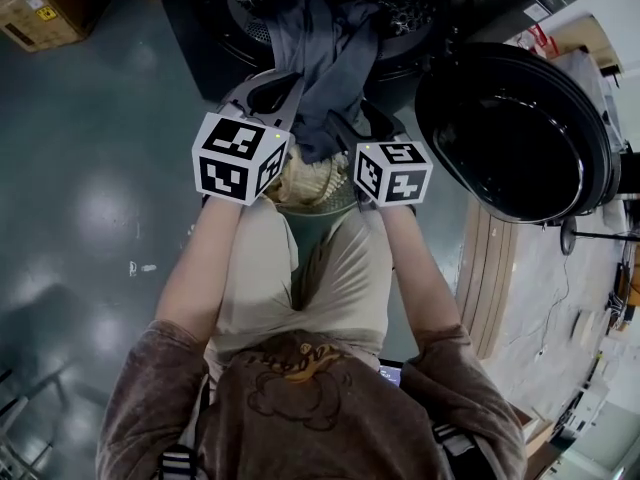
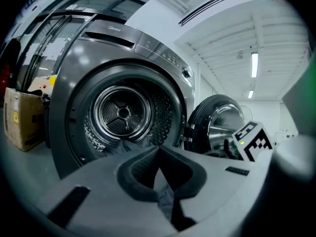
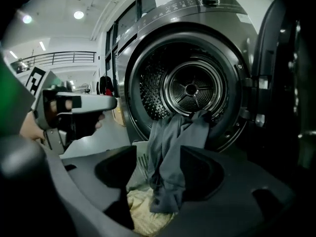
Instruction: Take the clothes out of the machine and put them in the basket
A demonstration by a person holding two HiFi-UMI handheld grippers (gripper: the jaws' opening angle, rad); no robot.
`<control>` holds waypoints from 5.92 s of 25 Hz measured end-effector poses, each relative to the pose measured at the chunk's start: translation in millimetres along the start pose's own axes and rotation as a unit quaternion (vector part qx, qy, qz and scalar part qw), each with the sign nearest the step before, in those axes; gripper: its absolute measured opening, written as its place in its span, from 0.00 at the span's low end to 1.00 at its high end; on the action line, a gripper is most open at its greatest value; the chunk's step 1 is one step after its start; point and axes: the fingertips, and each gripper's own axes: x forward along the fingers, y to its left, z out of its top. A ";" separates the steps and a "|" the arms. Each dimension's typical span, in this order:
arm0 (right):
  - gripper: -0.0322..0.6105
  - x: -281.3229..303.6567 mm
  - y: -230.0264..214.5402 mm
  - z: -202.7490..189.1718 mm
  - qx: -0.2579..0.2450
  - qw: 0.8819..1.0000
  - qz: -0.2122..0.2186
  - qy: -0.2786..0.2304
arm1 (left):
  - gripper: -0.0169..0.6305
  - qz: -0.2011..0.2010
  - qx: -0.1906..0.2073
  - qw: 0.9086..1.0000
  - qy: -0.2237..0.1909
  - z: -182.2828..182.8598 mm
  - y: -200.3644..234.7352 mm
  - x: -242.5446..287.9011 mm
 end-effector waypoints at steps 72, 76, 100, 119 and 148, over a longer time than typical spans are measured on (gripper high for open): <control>0.19 -28.1 62.9 -85.4 -0.013 0.994 0.076 0.079 | 0.04 0.010 0.009 1.000 0.000 2.1 -0.1 -12.5; 0.36 -32.1 52.6 -52.5 -0.029 0.998 0.052 0.036 | 0.04 0.013 0.010 1.000 -0.002 2.5 1.6 -16.6; 0.31 122.6 -100.2 -13.8 -0.010 0.987 -0.144 0.074 | 0.04 0.007 0.016 1.000 0.009 2.5 -1.5 -28.4; 0.09 12.7 32.1 -87.5 -0.038 0.991 0.064 0.113 | 0.04 -0.004 -0.002 1.000 0.001 1.8 -10.0 -9.5; 0.27 -144.9 56.9 241.0 0.051 0.996 0.073 -0.001 | 0.04 -0.032 -0.037 0.998 0.027 265.2 -21.0 -72.0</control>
